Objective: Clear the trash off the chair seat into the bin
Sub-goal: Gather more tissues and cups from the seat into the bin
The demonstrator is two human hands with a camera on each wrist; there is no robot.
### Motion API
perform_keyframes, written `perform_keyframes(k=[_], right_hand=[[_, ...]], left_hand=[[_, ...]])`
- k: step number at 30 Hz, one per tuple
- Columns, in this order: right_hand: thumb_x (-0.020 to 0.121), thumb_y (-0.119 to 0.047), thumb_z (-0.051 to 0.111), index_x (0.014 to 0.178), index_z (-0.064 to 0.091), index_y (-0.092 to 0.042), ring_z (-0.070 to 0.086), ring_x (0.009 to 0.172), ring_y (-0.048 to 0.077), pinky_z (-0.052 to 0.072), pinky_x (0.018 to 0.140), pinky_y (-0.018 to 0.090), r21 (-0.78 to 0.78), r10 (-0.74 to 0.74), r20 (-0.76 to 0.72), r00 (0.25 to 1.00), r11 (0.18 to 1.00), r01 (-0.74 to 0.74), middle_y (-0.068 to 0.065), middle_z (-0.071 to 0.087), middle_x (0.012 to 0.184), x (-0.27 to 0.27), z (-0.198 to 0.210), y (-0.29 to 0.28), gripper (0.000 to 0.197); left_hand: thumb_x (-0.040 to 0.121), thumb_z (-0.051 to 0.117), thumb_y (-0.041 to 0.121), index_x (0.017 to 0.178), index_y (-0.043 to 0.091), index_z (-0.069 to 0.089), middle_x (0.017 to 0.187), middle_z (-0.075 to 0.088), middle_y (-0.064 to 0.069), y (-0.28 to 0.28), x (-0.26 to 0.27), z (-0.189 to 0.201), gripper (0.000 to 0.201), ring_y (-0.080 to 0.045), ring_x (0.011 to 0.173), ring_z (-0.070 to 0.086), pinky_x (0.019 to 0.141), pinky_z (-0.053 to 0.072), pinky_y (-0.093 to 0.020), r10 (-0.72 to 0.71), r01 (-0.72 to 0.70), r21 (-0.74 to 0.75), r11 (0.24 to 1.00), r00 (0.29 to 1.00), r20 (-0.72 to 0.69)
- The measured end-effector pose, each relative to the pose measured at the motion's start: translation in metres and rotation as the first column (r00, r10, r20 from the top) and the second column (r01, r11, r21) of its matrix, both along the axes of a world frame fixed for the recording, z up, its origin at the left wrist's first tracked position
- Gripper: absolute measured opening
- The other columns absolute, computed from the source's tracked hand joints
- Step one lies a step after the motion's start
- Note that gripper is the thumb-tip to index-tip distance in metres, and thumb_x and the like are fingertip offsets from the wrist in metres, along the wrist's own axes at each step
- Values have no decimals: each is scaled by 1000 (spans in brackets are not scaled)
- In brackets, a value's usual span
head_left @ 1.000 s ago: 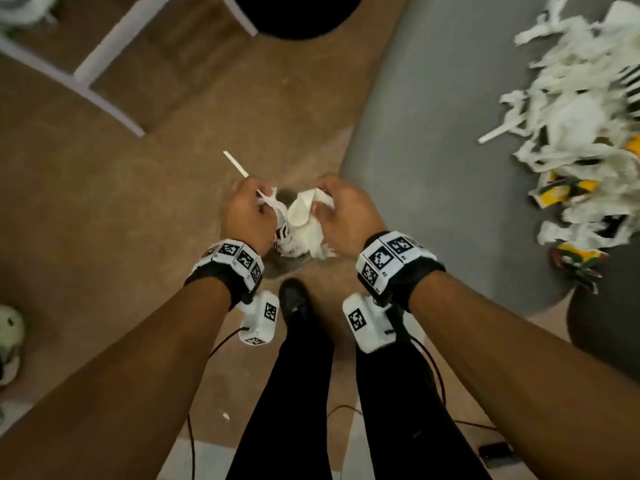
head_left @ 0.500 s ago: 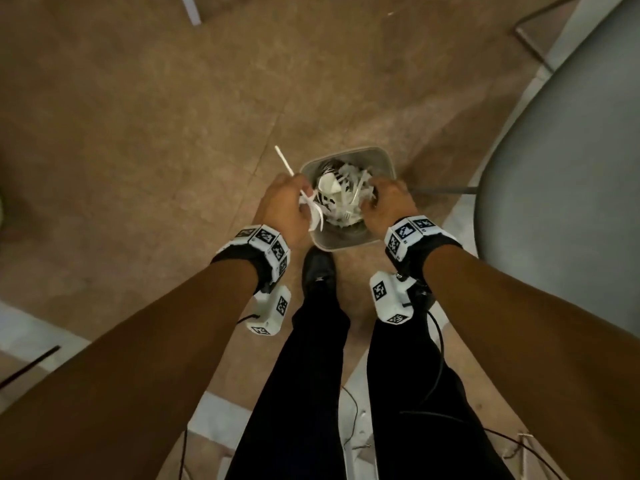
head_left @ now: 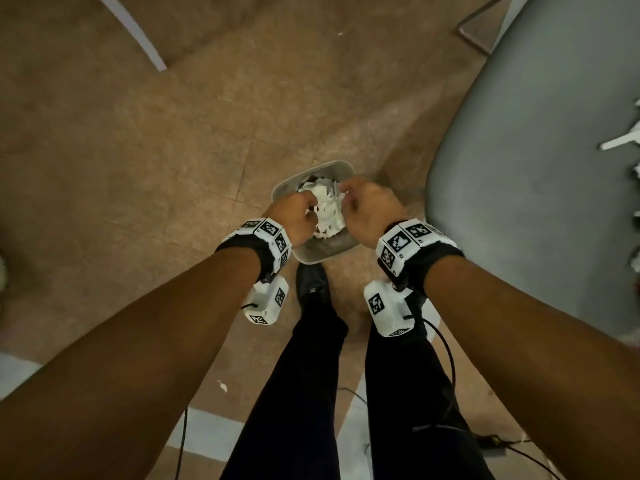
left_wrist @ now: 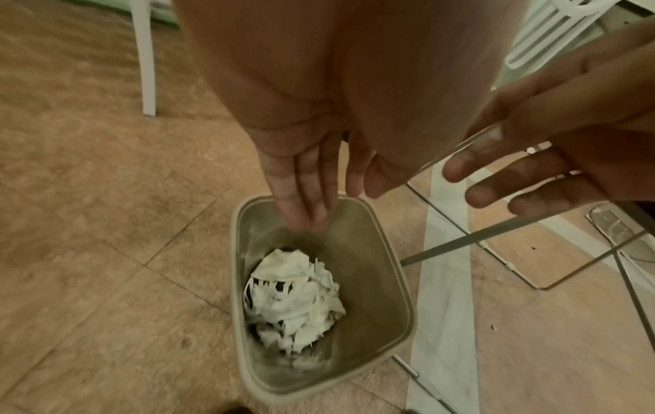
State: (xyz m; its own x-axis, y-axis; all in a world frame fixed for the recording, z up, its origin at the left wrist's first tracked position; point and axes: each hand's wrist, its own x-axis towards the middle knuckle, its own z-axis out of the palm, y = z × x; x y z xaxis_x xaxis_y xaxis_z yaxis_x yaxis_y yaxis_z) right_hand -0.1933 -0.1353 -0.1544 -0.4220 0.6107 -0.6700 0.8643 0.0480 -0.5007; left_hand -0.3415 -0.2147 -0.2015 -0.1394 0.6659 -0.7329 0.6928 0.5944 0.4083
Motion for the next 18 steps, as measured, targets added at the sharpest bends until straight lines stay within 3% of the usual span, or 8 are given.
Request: perform_keyframes(k=[2, 5, 7, 10, 15, 18], right_hand=[[96, -21, 49, 120, 62, -24, 68, 100, 24, 53, 85, 28, 23, -53, -59, 997, 998, 55, 6, 71, 110, 10, 19, 15, 28], [95, -18, 49, 114, 65, -24, 67, 97, 19, 54, 87, 29, 31, -164, -174, 971, 985, 172, 1, 72, 106, 33, 49, 44, 25], [92, -17, 48, 106, 65, -27, 68, 92, 15, 55, 90, 35, -19, -279, -295, 914, 958, 287, -4, 72, 97, 57, 67, 64, 25], [87, -16, 45, 94, 62, -31, 71, 76, 15, 58, 84, 41, -51, -413, -434, 800, 898, 436, -7, 71, 82, 114, 85, 94, 25], [91, -2, 46, 97, 65, -18, 68, 69, 20, 59, 79, 45, -18, -583, -435, 686, 767, 641, -5, 67, 76, 232, 88, 132, 26], [93, -10, 50, 97, 66, -21, 69, 70, 16, 58, 71, 33, 51, -614, -389, 686, 730, 682, -4, 70, 79, 297, 85, 148, 20]], left_hand=[[95, 49, 19, 124, 15, 62, 122, 66, -11, 19, -2, 20, 32, -32, 110, 62, 88, 49, -31, -34, 35, 28, 999, 998, -47], [93, 49, 19, 110, 21, 64, 107, 70, -9, 60, 7, 48, 23, -31, 95, 65, 81, 52, -33, -62, 71, 95, 993, 993, -98], [92, 47, 18, 107, 22, 64, 106, 70, -6, 94, 23, 65, 23, -28, 95, 64, 85, 53, -35, -63, 81, 167, 983, 992, -109], [88, 50, 21, 105, 23, 64, 108, 67, -5, 149, 71, 84, 22, -26, 93, 64, 83, 53, -35, -62, 95, 310, 946, 991, -117], [86, 59, 24, 116, 16, 59, 121, 52, -8, 225, 190, 99, 31, -29, 112, 51, 97, 41, -33, -262, 307, 514, 801, 952, -159], [83, 61, 26, 126, 17, 54, 131, 47, -6, 256, 264, 96, 45, -28, 122, 44, 105, 36, -38, -381, 411, 558, 721, 908, -177]])
